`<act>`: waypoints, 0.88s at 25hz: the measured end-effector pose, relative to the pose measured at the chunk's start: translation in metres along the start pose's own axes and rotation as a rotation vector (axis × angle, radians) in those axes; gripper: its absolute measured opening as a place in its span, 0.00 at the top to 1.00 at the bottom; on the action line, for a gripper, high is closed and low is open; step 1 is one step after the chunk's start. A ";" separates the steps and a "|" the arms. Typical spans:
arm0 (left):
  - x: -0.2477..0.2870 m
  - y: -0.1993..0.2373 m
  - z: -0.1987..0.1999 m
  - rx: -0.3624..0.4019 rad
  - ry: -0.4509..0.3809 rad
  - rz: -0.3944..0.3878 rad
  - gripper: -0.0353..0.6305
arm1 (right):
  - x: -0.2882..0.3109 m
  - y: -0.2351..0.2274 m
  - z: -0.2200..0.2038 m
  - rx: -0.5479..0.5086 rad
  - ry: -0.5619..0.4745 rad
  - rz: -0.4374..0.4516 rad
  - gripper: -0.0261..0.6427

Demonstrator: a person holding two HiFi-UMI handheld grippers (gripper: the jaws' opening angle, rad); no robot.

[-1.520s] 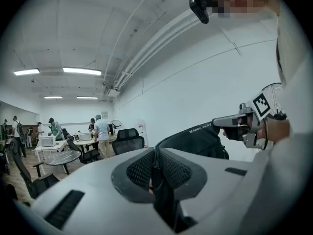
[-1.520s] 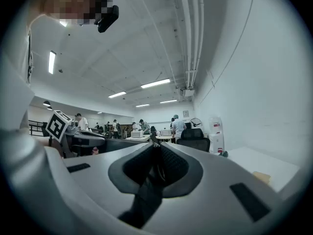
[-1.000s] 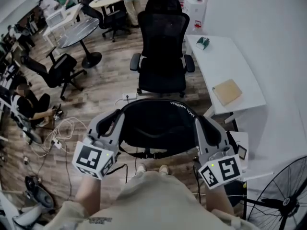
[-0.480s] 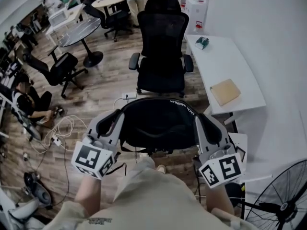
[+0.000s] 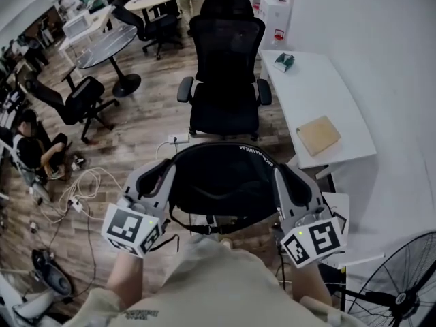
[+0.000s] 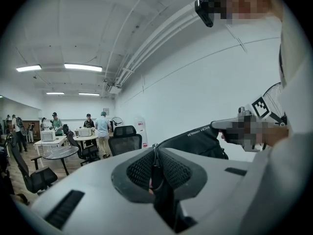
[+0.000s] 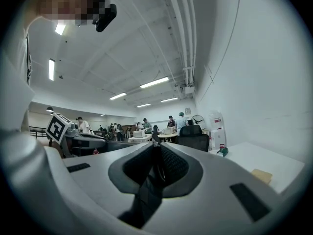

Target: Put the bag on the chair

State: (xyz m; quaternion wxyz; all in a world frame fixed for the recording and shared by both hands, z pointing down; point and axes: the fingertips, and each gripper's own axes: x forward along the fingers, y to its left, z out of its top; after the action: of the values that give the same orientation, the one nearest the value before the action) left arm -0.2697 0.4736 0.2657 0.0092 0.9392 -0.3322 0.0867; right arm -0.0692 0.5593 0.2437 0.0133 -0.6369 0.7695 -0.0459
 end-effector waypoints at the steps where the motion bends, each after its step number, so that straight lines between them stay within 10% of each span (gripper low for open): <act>1: 0.007 0.005 -0.002 -0.003 0.002 0.000 0.86 | 0.008 -0.003 -0.002 0.001 0.004 0.000 0.88; 22: 0.205 0.208 0.006 -0.020 -0.012 -0.055 0.86 | 0.279 -0.079 -0.001 0.012 0.049 -0.064 0.88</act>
State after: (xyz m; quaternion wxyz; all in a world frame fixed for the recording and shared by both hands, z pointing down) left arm -0.2421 0.1836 0.2858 0.0191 0.9483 -0.3072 0.0774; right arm -0.0448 0.2706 0.2627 -0.0032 -0.6597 0.7486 -0.0665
